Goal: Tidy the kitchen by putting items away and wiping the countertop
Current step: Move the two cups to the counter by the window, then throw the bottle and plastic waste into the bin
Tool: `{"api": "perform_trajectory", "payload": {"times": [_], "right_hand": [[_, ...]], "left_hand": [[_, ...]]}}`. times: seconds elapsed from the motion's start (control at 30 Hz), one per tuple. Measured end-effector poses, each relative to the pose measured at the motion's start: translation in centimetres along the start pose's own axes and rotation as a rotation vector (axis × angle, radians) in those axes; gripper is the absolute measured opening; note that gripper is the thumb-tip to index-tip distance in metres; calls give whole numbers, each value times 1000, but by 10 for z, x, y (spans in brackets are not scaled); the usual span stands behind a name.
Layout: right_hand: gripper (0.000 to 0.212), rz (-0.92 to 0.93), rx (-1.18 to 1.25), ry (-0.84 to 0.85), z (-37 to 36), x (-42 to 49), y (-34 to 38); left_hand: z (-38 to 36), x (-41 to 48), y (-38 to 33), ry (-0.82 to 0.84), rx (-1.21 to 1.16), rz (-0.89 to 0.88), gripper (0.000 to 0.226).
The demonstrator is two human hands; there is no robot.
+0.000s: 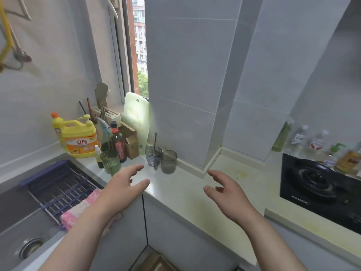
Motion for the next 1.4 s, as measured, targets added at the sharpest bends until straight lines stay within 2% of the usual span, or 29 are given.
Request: {"api": "perform_trajectory", "payload": {"times": [0.23,0.4,0.8,0.93,1.23,1.4], "right_hand": [[50,-42,-63,-86,14,-69,-9],[50,-94,-82,-195,54,-112,-24],[51,-206,-44,-478,174,-213,-79],[50,-255,-58,-565,225,-256,-104],[50,-319,-35,-729,332,-360,-156],[50,-344,-29,-780,380,-413,-181]], "left_hand": [[-1,-38,0,56,-110,-21,52],[-30,-65,-27,184,-157,-73,39],[-110,-127,-130,376,-112,-259,48],[-144,-167,-174,432,-136,-329,42],[-217,-272,-271,534,-107,-514,48],[-253,-331,-307,592,-135,-550,49]]}}
Point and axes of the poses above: each hand's wrist, its own x-axis towards the middle knuckle, its own z-axis out of the back of the hand, y = z × x, the point moved 5 cm from there along x, towards the middle knuckle, and after that the axes turned 11 degrees about -y, right-handed, at the moved point
